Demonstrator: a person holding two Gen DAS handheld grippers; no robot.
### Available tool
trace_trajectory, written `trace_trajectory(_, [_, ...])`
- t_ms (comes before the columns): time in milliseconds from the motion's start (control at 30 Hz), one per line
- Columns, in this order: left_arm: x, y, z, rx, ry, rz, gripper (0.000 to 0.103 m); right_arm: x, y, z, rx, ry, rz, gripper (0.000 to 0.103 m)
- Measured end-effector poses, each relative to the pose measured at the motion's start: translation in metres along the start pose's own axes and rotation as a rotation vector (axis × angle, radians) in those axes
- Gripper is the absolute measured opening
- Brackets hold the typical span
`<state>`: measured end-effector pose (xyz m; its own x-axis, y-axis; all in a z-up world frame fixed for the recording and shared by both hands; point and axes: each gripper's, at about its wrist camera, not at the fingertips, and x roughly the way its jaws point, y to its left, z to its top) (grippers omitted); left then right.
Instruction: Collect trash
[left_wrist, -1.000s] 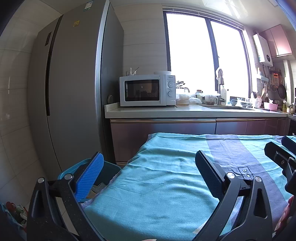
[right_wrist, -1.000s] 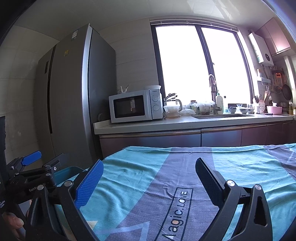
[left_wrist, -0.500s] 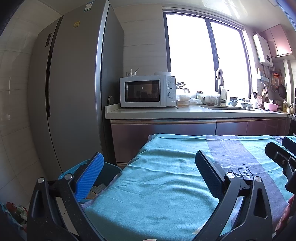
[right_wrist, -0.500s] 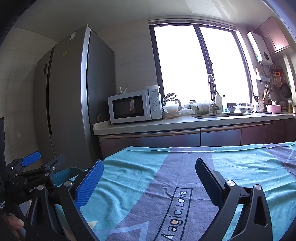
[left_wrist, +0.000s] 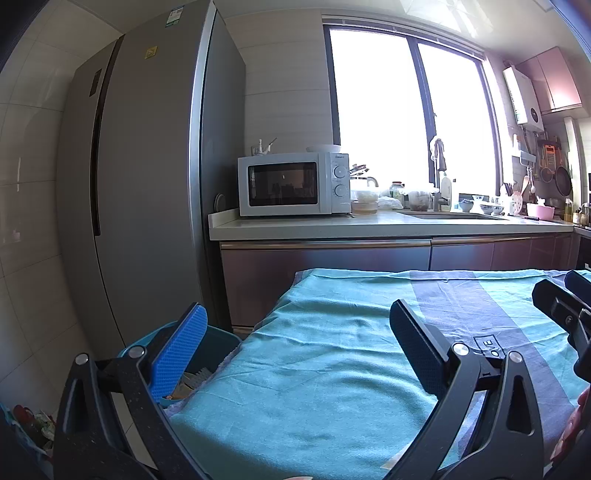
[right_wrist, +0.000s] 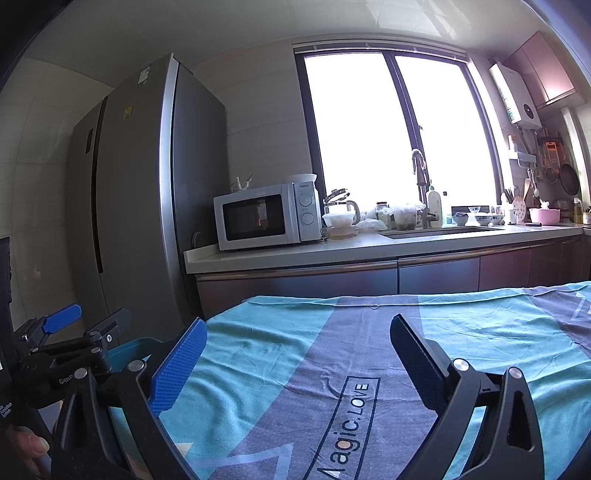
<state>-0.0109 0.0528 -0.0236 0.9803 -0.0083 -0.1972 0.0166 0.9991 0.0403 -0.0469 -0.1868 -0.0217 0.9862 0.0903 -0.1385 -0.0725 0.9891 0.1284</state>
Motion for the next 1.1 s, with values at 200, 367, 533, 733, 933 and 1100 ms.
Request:
trace_trajectory(200, [0.0013,-0.0010,0.0010,0.003,0.000,-0.001,0.097,-0.0012,0.0010,-0.0004,-0.001,-0.003,-0.003,0.096])
trace_trajectory(367, [0.0011,-0.0011,0.0010,0.002,0.000,-0.003,0.097,-0.0016,0.0017,-0.0009,0.000,-0.001,-0.004,0.096])
trace_trajectory(533, [0.0020,-0.0020,0.0013,0.003,0.000,-0.001,0.097,-0.0022,0.0029,-0.0008,0.002,-0.002,-0.005,0.096])
trace_trajectory(733, [0.0042,-0.0024,0.0005,0.004,0.004,-0.002,0.097,-0.0032,0.0033,-0.0011,0.007,0.000,-0.007,0.096])
trace_trajectory(933, [0.0046,-0.0031,-0.0006,0.004,0.006,-0.004,0.097,-0.0031,0.0032,-0.0011,0.008,0.000,-0.008,0.096])
trace_trajectory(1100, [0.0043,-0.0033,-0.0015,0.006,0.008,-0.004,0.097,-0.0031,0.0032,-0.0023,0.013,0.001,-0.011,0.096])
